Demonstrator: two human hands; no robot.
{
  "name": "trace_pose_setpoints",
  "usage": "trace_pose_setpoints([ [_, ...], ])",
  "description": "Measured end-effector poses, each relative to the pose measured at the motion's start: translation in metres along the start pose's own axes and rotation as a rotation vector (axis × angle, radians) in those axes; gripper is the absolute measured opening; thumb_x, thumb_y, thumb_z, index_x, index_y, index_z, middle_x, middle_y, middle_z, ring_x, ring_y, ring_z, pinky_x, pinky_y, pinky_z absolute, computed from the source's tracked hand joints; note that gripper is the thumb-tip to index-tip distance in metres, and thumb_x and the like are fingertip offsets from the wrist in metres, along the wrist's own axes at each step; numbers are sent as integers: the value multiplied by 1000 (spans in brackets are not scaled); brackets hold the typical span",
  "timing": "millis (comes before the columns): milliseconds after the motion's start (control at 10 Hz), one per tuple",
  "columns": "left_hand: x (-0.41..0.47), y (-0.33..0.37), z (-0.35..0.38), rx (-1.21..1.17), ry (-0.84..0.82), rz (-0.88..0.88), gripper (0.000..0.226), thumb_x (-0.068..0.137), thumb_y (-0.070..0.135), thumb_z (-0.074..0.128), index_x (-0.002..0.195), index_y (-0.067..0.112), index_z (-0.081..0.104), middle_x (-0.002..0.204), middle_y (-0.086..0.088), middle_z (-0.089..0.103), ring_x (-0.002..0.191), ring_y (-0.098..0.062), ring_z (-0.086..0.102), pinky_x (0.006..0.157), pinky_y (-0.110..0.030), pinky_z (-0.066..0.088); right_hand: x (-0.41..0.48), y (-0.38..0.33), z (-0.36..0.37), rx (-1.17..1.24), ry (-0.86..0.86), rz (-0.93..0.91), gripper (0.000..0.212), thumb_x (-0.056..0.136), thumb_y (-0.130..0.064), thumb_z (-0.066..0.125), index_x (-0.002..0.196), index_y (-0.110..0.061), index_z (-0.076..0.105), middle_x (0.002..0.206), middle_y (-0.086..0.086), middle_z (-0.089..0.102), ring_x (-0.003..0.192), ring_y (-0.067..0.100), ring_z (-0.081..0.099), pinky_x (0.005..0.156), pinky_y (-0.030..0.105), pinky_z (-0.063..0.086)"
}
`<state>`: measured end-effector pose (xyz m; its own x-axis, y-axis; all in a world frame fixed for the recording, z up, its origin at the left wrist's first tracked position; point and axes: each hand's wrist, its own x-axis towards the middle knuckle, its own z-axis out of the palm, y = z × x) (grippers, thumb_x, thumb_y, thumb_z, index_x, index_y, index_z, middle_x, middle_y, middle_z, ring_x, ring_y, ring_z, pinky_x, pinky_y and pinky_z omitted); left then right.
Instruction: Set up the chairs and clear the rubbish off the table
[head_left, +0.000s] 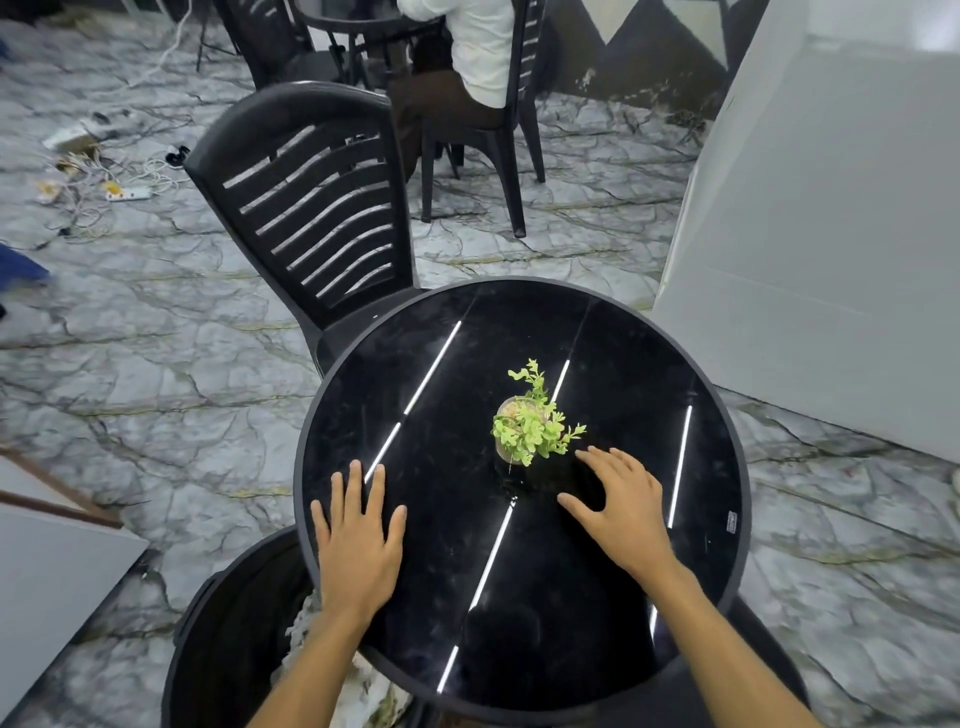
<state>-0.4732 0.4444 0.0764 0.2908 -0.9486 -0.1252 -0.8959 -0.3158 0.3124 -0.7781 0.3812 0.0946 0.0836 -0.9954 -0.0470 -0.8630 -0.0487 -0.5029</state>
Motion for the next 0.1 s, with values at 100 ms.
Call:
trace_pose_setpoints([
  [100,-13,-2,-6,25,-48,55,61,103,45,31,157,28,7,166,3,-3,152,-18,-12,124,-46,-4,-30,17,-7,-70,-1,35,56,88,-53,58,139,-32,49,154,-8,38,147,15,21,119,44,13],
])
